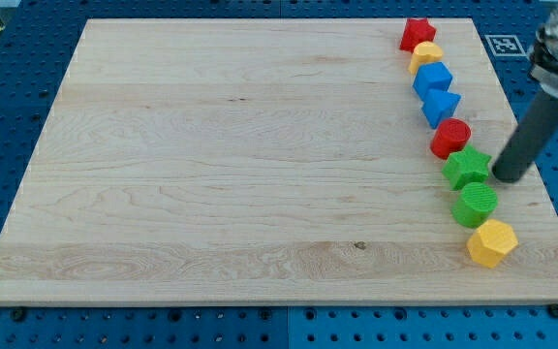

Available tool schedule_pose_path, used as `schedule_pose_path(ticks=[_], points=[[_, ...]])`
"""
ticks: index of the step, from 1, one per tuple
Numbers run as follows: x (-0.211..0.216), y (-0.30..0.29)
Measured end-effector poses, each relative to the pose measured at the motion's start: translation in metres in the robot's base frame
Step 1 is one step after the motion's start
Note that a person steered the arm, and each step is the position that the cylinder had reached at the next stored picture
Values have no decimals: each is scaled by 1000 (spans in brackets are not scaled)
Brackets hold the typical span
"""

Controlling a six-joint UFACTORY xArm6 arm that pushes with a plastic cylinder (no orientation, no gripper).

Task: Nudge the green star right a bit

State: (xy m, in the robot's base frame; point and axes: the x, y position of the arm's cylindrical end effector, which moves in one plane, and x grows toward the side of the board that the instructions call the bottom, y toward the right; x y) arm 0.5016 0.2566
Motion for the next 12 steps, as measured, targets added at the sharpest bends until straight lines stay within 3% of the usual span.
schedule_pose_path(ticks=[2,3,6,8,12], points=[[97,3],[117,0],[102,-74],[49,-74],[17,-85]])
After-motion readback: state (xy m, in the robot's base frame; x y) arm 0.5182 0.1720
